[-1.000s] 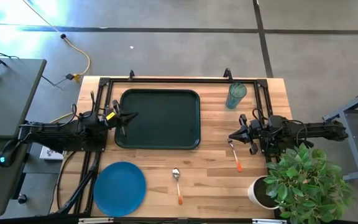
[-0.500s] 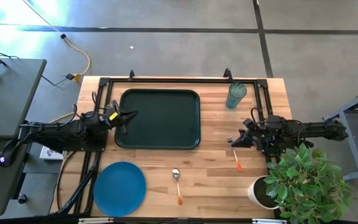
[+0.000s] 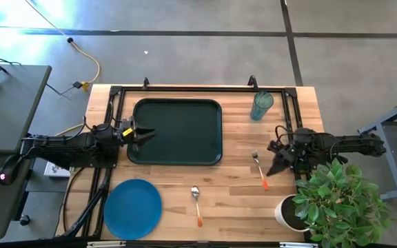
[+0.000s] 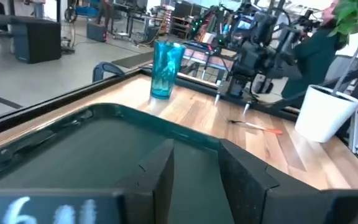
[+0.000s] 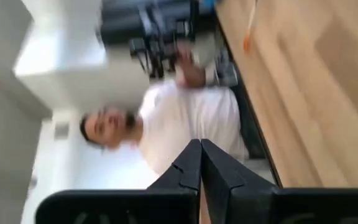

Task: Pick and place plate/cup/fork/spoon on tray
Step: Put the blue plate on the black tray

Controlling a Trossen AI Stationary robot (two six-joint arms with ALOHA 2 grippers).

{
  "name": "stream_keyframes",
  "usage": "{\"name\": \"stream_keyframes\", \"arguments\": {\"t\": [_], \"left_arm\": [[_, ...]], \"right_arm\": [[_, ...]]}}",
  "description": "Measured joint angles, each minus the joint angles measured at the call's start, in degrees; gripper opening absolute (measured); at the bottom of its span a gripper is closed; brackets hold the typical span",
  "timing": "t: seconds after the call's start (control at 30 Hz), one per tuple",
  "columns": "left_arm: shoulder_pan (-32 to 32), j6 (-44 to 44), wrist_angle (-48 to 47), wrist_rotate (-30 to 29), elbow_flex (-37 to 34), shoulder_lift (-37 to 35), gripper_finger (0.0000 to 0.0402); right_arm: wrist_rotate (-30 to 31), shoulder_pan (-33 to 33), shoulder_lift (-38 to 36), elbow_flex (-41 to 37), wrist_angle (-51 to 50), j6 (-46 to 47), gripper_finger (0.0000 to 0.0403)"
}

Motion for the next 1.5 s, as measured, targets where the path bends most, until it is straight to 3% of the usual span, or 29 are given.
{"name": "stream_keyframes", "arguments": {"t": [0.1, 0.17, 0.27, 0.33, 0.4, 0.5, 0.67, 0.77, 0.83, 0.97, 1.03, 1.33, 1.5], "left_arm": [[0.0, 0.02, 2.01, -0.05, 0.0, -0.01, 0.0117], [0.0, 0.02, 2.39, 0.02, 0.0, -0.01, 0.0117], [-0.17, -0.13, 0.13, 0.16, 0.01, 0.17, 0.0118], [-0.72, -1.64, -2.19, 1.09, 0.0, 0.8, 0.0118], [-1.48, -3.26, -4.7, 2.03, 0.0, 1.71, 0.0118], [-2.74, -6.13, -5.56, 4.19, 0.02, 4.67, 0.0118], [-5.48, -8.3, -6.24, 9.69, 0.02, 8.81, 0.0118], [-7.69, -9.51, -6.25, 15.13, 0.35, 10.04, 0.0117], [-9.48, -9.01, -6.89, 16.1, 1.24, 10.66, 0.0117], [-12.63, -6.48, -10.02, 14.4, 3.91, 12.01, 0.0117], [-13.83, -5.77, -11.29, 13.68, 5.61, 12.93, 0.0117], [-18.47, -8.45, -13.82, 11.86, 14.07, 21.12, 0.0121], [-22.85, -14.62, -21.72, 11.87, 18.17, 26.97, 0.0149]], "right_arm": [[-4.19, 0.0, 0.0, 0.0, -0.16, -2.28, 0.0], [-3.47, -0.52, -0.02, 0.02, 1.09, -4.26, 0.0], [0.59, -1.22, 0.0, 0.04, 1.18, -19.9, 0.0], [9.53, -1.42, -0.02, 0.07, 1.33, -36.43, 0.0], [22.69, -1.4, 0.0, 0.07, 2.76, -50.76, 0.0], [43.15, -1.42, -0.04, 0.11, 6.25, -63.56, 0.0], [71.66, -1.42, -0.16, 0.11, 13.81, -67.19, 0.0], [81.45, -1.54, 0.14, 0.05, 15.05, -61.26, 0.0], [82.19, -1.82, 1.16, 0.03, 14.96, -58.62, 0.0], [69.77, -1.43, 6.09, 0.0, 16.24, -55.06, 0.0], [66.43, -0.19, 10.37, 0.0, 19.61, -53.54, 0.0], [66.76, 7.96, 40.36, 0.08, 56.97, -66.06, 0.0], [66.68, 11.46, 56.55, 6.4, 66.36, -72.56, 0.0008]]}}
